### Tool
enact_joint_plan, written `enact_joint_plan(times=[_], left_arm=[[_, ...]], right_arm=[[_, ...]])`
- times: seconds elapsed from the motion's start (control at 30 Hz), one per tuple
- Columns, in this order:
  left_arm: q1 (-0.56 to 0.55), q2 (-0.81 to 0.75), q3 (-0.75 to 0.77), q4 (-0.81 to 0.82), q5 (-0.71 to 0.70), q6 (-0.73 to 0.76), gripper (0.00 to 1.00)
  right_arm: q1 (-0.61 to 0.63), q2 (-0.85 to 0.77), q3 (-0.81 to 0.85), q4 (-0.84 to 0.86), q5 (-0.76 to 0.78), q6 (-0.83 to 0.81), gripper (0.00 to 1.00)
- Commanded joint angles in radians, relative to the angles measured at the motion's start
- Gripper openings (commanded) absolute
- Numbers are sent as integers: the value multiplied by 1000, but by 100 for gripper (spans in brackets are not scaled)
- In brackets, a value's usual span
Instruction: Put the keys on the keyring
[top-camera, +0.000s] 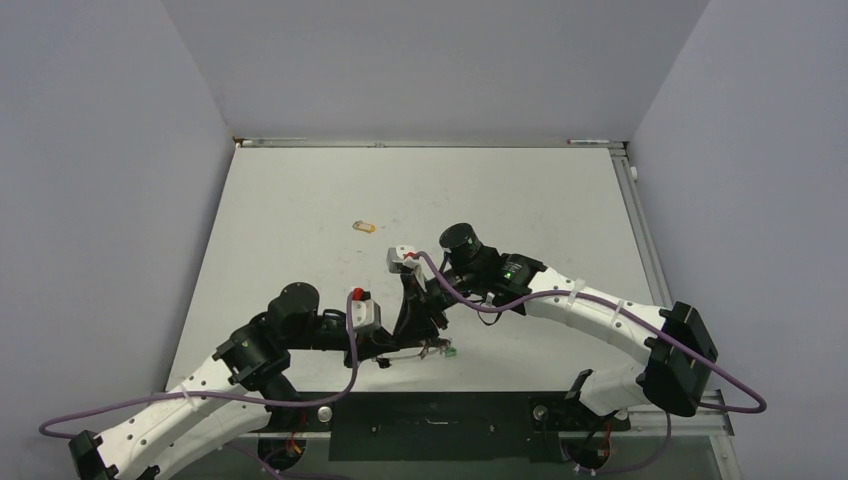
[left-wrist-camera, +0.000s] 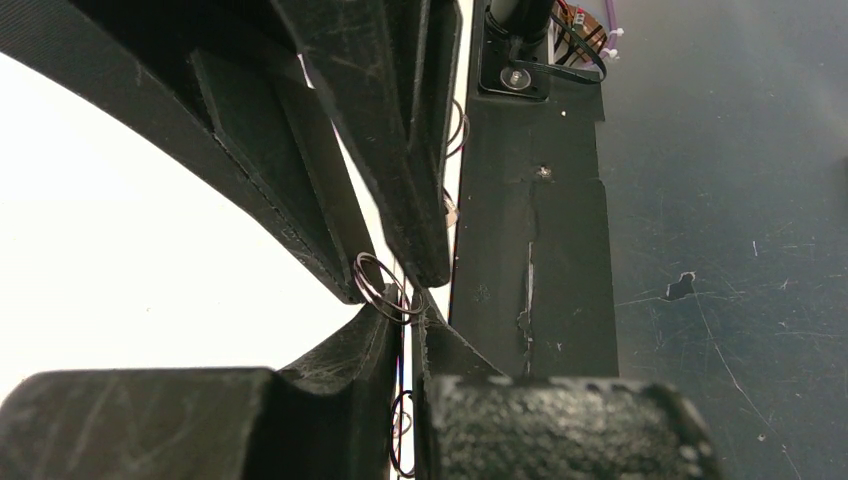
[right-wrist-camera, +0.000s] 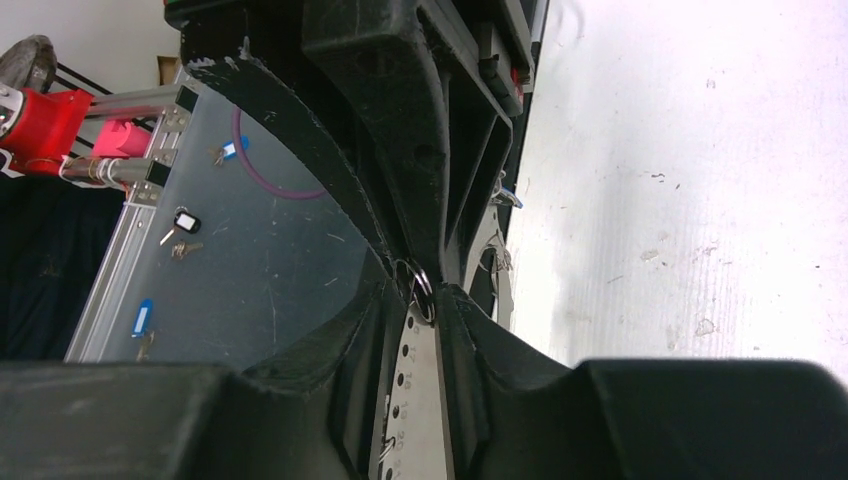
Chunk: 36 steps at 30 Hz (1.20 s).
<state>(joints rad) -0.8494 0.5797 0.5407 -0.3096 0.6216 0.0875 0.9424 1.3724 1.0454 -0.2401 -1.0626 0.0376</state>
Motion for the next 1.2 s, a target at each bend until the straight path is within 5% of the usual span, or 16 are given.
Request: enact_joint_plan(times=[0.0,0.23,0.43,0.53,0.63,1.17], left_arm=[[-4,-9,58,55,20,8,0],[-4,-10,56,55,20,2,0],[-4,-15,59,47,-4,2,0],[-4,-40,61,37,-50,2,34],[-2,-83,54,51,-59,2,50],[68,-307,3,219,-75,-59,56]], right_arm=[[7,-29,38,54,-52,-28,26],[7,-21,35,65,-62,-26,7],[-5,-58,6,123,-46,13,5],[-27,-137,-65,249,-16,86,5],[-39,-211,-133,395,16,158,5],[-9,-322,-255,577,203,227,5]])
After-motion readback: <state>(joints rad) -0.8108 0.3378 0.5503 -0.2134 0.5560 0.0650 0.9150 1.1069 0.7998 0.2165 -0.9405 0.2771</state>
